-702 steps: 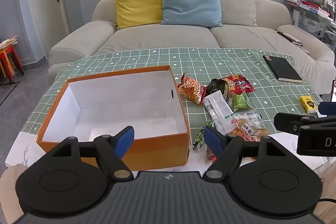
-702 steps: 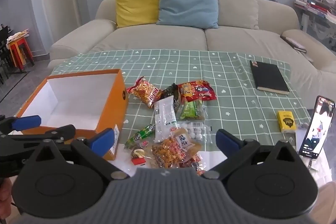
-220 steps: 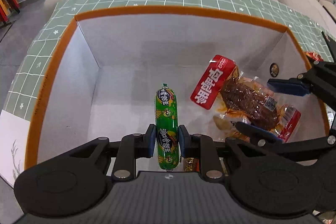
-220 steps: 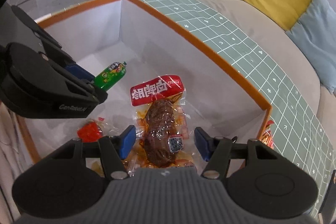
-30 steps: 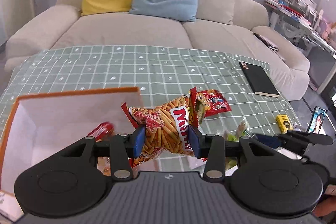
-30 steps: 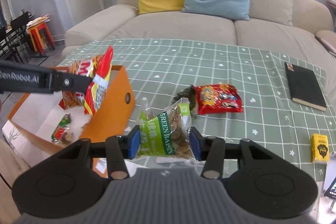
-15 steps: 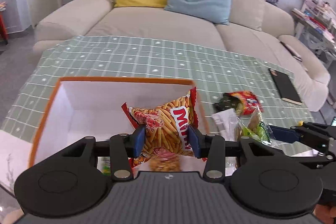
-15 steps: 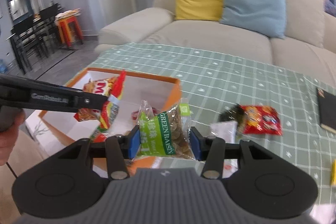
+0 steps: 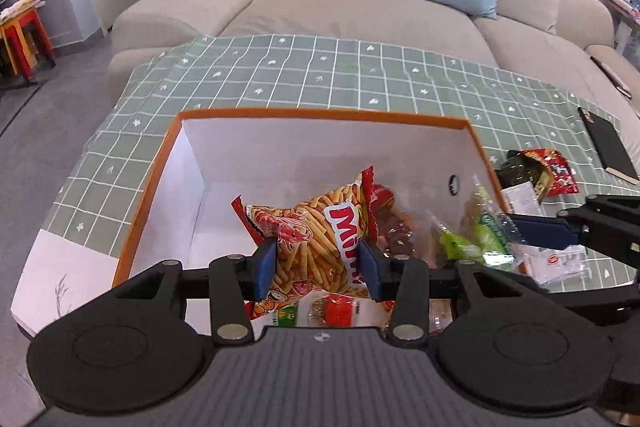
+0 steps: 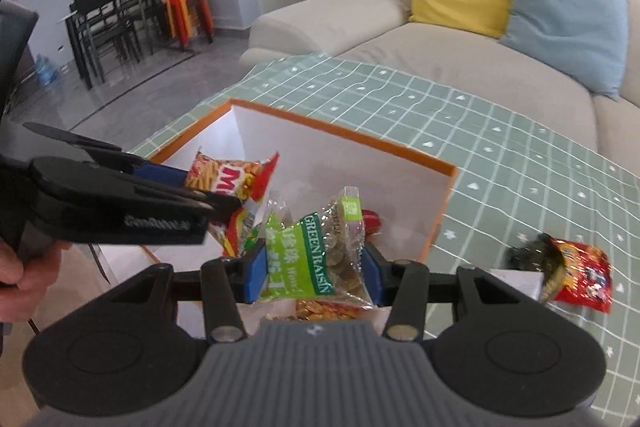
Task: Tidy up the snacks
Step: 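Carry the Mimi bag and raisin bag together over the orange box, then open both grippers to drop the Mimi bag and raisin bag into the box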
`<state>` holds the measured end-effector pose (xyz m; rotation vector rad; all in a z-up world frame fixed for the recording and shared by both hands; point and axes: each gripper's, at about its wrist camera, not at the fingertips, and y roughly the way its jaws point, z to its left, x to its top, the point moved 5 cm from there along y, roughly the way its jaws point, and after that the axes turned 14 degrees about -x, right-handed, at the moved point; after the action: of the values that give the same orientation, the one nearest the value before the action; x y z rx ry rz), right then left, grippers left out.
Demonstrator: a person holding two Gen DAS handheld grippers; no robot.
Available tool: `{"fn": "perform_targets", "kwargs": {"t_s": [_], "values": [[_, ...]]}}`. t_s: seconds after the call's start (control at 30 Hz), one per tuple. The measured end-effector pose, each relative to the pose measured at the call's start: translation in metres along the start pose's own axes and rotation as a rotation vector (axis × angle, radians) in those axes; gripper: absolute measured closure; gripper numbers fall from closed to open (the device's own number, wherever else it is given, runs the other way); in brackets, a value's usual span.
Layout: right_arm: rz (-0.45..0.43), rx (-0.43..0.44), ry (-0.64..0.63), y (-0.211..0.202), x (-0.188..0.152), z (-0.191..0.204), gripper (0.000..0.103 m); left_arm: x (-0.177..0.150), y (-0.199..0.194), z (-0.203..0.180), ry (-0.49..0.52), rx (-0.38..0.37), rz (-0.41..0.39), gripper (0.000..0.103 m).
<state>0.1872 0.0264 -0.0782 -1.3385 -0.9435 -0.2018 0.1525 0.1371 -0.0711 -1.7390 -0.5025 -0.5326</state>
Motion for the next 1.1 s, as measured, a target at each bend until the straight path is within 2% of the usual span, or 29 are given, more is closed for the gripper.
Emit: {"fn": "perform_targets", "kwargs": {"t_s": [0.33,0.6,0.93,1.1], "values": [[0.095,-0.004,-0.058,0.053,0.003,0.025,0.057,-0.003,0.022,0.022,-0.008,0.042,0.063,0.054],[0.134,-0.052,-0.15,0.08,-0.001,0.039,0.056,-0.011,0.043,0.036,-0.01,0.088,0.141,0.054],[0.19,-0.096,-0.229,0.1,-0.01,0.044,0.055,-0.021,0.056,0.045,-0.027,0.133,0.218,0.052],[0.194,-0.099,-0.223,0.099,-0.011,0.041,0.052,-0.021,0.053,0.046,-0.017,0.153,0.21,0.048]]}}
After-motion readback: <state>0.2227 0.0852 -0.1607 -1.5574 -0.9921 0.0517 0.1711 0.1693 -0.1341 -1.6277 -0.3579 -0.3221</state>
